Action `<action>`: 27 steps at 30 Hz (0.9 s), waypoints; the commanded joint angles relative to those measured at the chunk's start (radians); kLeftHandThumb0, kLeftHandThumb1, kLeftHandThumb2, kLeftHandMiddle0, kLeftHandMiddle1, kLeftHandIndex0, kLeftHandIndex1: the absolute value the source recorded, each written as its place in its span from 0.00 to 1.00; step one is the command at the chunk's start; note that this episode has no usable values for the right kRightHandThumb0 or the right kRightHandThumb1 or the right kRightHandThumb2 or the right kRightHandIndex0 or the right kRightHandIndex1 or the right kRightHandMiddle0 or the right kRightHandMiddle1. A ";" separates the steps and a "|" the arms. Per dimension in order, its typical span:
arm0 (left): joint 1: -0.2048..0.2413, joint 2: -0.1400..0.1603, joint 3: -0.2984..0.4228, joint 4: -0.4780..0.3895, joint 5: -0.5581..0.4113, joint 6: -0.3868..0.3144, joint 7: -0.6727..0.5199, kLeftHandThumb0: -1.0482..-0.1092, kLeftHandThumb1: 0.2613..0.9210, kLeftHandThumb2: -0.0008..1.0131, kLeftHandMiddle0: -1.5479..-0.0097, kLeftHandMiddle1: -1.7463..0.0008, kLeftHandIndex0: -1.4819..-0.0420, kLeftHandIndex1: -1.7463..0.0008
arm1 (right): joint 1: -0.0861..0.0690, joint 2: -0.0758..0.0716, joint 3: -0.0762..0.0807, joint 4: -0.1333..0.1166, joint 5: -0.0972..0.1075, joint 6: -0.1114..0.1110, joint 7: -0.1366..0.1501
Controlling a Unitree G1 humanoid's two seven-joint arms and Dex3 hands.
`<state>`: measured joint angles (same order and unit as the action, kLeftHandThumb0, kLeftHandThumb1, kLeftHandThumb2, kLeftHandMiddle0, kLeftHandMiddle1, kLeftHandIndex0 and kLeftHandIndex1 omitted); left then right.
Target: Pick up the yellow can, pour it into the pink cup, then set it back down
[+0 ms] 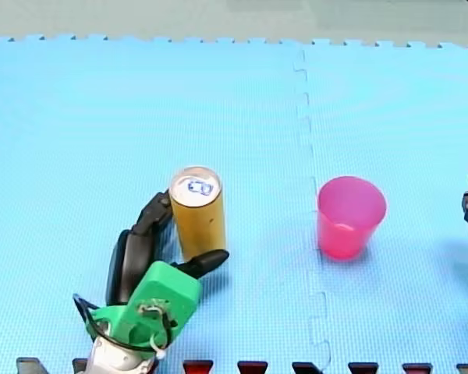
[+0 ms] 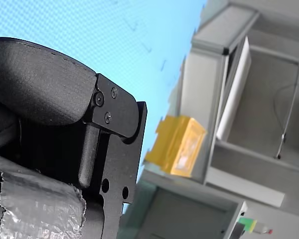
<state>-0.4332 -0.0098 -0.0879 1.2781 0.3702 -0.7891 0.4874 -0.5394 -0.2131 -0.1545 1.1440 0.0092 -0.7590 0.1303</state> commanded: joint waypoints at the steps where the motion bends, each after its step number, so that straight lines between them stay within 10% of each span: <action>1: 0.000 0.003 -0.001 0.002 -0.013 0.006 -0.014 0.00 0.72 0.01 0.84 1.00 0.89 1.00 | -0.006 -0.005 -0.002 0.003 0.001 0.002 -0.002; 27: 0.001 -0.068 0.238 -0.023 -0.461 0.026 -0.668 0.00 0.88 0.03 0.89 1.00 0.93 0.99 | -0.006 -0.006 -0.005 0.004 0.007 0.003 0.004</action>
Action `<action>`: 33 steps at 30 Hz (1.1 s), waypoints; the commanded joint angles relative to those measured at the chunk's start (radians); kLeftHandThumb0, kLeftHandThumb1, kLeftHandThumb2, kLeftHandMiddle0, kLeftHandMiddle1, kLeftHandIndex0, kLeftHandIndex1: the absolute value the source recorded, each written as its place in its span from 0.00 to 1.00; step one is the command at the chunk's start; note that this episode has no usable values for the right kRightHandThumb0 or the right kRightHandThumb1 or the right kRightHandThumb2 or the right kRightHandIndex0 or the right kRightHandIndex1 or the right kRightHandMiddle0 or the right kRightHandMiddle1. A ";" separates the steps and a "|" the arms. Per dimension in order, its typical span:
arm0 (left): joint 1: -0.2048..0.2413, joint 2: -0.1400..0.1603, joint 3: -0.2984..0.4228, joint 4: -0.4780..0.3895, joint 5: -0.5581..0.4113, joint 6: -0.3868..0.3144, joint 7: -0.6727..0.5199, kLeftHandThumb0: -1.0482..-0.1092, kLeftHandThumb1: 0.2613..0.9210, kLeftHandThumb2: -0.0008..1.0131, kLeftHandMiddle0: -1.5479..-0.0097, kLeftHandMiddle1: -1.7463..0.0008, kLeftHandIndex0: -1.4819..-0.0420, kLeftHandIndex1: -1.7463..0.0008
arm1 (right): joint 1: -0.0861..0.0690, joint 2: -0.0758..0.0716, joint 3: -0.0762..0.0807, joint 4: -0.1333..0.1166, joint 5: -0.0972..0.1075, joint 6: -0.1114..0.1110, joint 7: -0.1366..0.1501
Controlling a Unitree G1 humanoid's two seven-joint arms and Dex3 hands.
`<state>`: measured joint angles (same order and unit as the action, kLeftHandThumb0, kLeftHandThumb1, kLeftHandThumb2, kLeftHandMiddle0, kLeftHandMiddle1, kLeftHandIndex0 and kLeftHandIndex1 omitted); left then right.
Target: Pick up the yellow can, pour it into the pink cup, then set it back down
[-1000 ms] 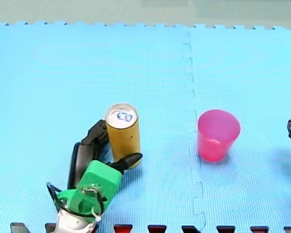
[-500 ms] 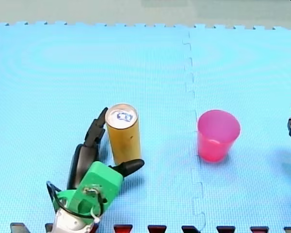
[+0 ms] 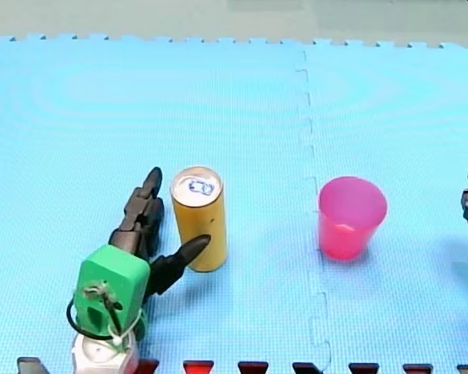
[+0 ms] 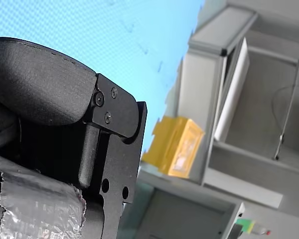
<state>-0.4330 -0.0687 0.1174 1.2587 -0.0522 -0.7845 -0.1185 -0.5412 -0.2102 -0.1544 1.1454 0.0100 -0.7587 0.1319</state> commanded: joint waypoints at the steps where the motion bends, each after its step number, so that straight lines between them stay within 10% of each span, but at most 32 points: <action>1: 0.001 -0.010 0.039 -0.004 -0.048 0.021 -0.078 0.00 0.88 0.03 0.89 1.00 0.93 0.99 | -0.005 -0.009 -0.006 0.003 0.007 0.003 0.003; 24: 0.085 0.011 0.157 -0.055 -0.157 -0.078 -0.295 0.00 0.86 0.01 0.88 0.99 0.89 0.98 | -0.010 -0.009 -0.009 0.007 0.003 0.013 -0.004; 33: 0.122 0.051 0.156 -0.077 -0.137 -0.195 -0.305 0.00 0.91 0.02 0.87 0.99 0.87 0.99 | -0.013 -0.019 0.012 0.007 -0.036 0.020 -0.054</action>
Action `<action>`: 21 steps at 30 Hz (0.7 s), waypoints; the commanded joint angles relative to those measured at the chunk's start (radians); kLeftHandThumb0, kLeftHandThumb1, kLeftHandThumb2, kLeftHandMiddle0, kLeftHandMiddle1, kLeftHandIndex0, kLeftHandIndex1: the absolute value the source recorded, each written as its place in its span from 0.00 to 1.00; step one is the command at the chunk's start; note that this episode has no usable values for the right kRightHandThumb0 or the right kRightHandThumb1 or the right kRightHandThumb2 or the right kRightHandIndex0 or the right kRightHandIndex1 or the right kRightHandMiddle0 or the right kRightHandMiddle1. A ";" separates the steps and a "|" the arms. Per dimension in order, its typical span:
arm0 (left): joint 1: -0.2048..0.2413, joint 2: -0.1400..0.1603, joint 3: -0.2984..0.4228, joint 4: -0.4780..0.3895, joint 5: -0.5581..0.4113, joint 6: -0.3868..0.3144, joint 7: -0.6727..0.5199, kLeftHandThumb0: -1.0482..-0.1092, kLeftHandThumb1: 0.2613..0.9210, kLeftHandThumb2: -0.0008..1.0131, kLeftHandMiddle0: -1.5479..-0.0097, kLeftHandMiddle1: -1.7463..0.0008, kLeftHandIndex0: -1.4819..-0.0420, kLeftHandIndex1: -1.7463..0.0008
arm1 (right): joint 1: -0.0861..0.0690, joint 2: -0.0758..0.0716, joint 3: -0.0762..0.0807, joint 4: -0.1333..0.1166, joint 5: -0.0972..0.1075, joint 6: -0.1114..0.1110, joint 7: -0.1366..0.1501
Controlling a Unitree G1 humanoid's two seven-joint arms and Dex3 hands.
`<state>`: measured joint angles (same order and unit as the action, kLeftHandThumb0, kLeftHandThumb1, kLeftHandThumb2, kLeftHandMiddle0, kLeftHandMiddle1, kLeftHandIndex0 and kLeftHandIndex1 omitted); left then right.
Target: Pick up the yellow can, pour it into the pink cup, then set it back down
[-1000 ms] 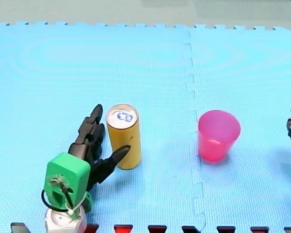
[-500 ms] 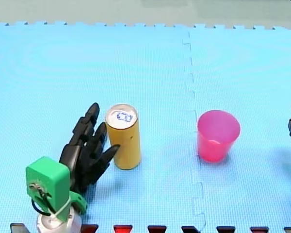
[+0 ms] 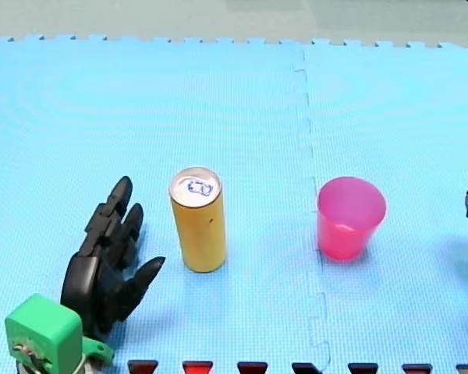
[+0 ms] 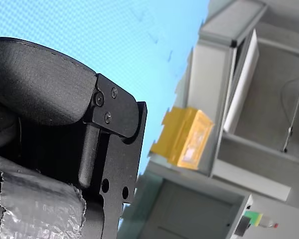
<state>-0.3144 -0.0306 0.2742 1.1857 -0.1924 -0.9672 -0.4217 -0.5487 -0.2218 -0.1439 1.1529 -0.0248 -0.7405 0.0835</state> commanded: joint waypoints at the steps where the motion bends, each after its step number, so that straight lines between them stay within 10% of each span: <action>1: 0.006 0.018 -0.001 -0.006 0.004 -0.024 -0.003 0.00 0.91 0.02 0.87 0.99 0.87 0.99 | -0.005 -0.007 0.003 -0.001 -0.003 0.001 -0.009; 21: -0.013 0.074 -0.035 -0.038 0.048 -0.108 0.057 0.00 0.91 0.01 0.87 1.00 0.88 1.00 | -0.008 -0.003 0.020 0.006 -0.026 -0.005 -0.050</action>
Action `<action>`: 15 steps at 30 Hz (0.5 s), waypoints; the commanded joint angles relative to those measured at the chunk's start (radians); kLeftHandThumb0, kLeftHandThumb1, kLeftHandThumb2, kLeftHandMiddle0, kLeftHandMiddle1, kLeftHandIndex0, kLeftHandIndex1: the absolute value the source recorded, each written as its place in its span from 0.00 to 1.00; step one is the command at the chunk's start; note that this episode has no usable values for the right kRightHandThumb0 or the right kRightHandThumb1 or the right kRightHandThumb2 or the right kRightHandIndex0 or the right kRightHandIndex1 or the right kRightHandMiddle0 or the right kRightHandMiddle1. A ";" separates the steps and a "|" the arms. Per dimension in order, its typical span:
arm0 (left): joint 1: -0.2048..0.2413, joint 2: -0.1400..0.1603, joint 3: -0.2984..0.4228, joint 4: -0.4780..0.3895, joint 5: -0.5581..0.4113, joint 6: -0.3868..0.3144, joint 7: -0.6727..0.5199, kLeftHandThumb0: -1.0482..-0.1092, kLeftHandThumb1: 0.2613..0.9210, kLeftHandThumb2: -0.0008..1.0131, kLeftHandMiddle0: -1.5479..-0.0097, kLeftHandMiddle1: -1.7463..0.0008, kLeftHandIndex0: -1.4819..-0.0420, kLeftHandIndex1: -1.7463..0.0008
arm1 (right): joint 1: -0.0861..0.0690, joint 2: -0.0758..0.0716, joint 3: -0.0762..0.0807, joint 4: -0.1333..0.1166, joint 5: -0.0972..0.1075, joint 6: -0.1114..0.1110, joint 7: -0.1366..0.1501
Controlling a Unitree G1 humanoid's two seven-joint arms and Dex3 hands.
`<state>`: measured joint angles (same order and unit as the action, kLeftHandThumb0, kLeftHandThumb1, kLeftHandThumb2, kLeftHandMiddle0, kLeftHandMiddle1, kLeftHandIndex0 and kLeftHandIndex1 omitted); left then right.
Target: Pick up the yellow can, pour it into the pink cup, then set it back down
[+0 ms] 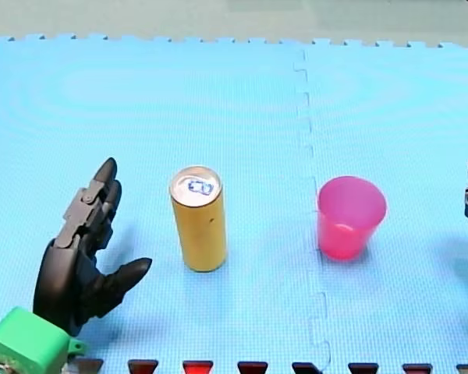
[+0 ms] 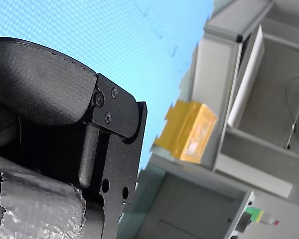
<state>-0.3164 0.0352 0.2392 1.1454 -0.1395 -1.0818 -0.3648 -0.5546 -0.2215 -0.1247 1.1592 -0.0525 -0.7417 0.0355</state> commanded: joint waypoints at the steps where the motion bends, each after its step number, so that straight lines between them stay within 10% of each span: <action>1: -0.017 0.008 0.000 0.003 -0.009 0.012 -0.004 0.00 0.91 0.01 0.87 1.00 0.88 1.00 | -0.002 -0.003 0.001 0.000 0.001 -0.004 -0.002; 15: -0.068 0.036 0.010 0.003 -0.053 0.030 -0.075 0.00 0.94 0.01 0.87 1.00 0.88 1.00 | -0.006 0.000 -0.013 0.003 0.030 0.001 0.035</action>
<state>-0.3774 0.0644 0.2444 1.1463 -0.1821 -1.0511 -0.4298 -0.5566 -0.2198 -0.1317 1.1613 -0.0311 -0.7419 0.0654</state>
